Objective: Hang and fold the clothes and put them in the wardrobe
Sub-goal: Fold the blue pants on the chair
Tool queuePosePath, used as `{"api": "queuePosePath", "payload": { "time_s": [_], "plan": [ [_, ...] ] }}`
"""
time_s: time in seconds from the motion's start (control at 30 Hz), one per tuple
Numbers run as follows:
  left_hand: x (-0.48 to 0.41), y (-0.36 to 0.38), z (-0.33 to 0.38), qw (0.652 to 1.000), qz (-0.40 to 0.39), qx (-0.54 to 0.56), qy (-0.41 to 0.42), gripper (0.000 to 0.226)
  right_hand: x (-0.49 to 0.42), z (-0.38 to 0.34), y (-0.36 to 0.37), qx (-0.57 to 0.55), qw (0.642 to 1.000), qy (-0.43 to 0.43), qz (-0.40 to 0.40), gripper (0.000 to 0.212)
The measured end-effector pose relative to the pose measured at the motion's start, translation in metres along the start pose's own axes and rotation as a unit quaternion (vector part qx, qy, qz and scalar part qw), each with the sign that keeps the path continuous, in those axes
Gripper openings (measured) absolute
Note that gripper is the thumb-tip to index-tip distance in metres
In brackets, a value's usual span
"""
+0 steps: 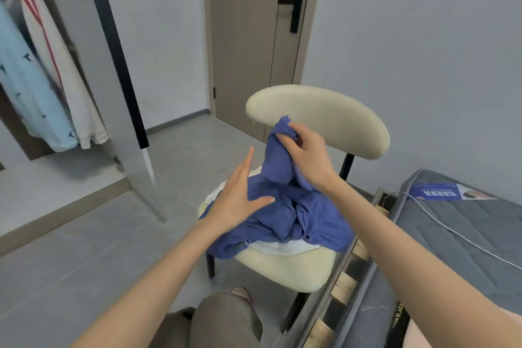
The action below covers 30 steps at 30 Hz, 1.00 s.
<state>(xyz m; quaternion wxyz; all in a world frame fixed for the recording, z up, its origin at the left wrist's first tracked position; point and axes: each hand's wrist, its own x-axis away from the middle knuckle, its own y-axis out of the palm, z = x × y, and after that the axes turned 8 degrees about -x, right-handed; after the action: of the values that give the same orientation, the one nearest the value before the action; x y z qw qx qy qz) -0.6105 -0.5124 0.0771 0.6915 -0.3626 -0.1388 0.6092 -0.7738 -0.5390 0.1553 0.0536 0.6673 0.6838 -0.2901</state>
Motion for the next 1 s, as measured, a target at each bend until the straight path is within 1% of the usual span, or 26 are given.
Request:
{"api": "queuePosePath", "payload": {
  "time_s": [0.07,0.13,0.17,0.23,0.3,0.43,0.5,0.57,0.6,0.63,0.67,0.73,0.8,0.83,0.87,0.9,1.0],
  "plan": [
    [-0.001,-0.016,0.019,0.998,0.025,0.06,-0.001,0.103,0.0,-0.027,-0.003,-0.012,0.999,-0.027,-0.018,0.034],
    [0.001,-0.032,0.035,0.994,0.05,0.09,0.033,0.099,0.002,-0.049,-0.004,-0.016,0.998,-0.044,-0.038,0.029],
    [0.003,-0.04,0.04,0.992,0.06,0.093,0.054,0.095,0.004,-0.058,-0.005,-0.021,0.998,-0.048,-0.044,0.026],
    [0.008,-0.053,0.048,0.989,0.078,0.088,0.086,0.078,0.007,-0.073,-0.005,-0.035,0.997,-0.05,-0.05,0.021],
    [0.014,-0.063,0.051,0.988,0.107,0.065,0.085,0.065,0.01,-0.087,-0.005,-0.048,0.996,-0.054,-0.051,0.02],
    [0.023,-0.08,0.055,0.982,0.163,0.066,0.066,0.053,0.014,-0.101,-0.001,-0.074,0.997,-0.027,-0.013,0.017],
    [0.029,-0.091,0.058,0.978,0.177,0.071,0.08,0.051,0.016,-0.102,0.001,-0.105,0.994,0.002,0.014,0.016],
    [0.035,-0.103,0.06,0.974,0.189,0.076,0.099,0.048,0.017,-0.099,0.005,-0.135,0.989,0.041,0.038,0.01],
    [0.036,-0.109,0.06,0.971,0.197,0.084,0.106,0.047,0.017,-0.096,0.008,-0.149,0.986,0.062,0.044,0.012],
    [0.037,-0.114,0.06,0.968,0.205,0.098,0.106,0.044,0.017,-0.091,0.012,-0.162,0.983,0.08,0.039,0.018],
    [0.037,-0.118,0.06,0.965,0.211,0.12,0.1,0.039,0.017,-0.087,0.016,-0.178,0.979,0.095,0.017,0.026],
    [0.038,-0.125,0.062,0.958,0.219,0.165,0.079,0.027,0.021,-0.074,0.025,-0.197,0.972,0.117,-0.059,0.046],
    [0.038,-0.132,0.063,0.951,0.24,0.186,0.061,0.016,0.032,-0.063,0.035,-0.17,0.964,0.122,-0.162,0.065],
    [0.038,-0.135,0.063,0.947,0.252,0.191,0.056,0.014,0.039,-0.059,0.041,-0.133,0.962,0.116,-0.208,0.071],
    [0.037,-0.138,0.062,0.943,0.264,0.195,0.052,0.013,0.046,-0.052,0.047,-0.085,0.963,0.102,-0.236,0.072],
    [0.036,-0.141,0.062,0.939,0.275,0.202,0.047,0.013,0.051,-0.045,0.053,-0.037,0.966,0.08,-0.245,0.066],
    [0.033,-0.151,0.057,0.918,0.316,0.24,0.019,0.013,0.063,-0.023,0.065,0.106,0.973,0.024,-0.203,0.024]
  ]
}}
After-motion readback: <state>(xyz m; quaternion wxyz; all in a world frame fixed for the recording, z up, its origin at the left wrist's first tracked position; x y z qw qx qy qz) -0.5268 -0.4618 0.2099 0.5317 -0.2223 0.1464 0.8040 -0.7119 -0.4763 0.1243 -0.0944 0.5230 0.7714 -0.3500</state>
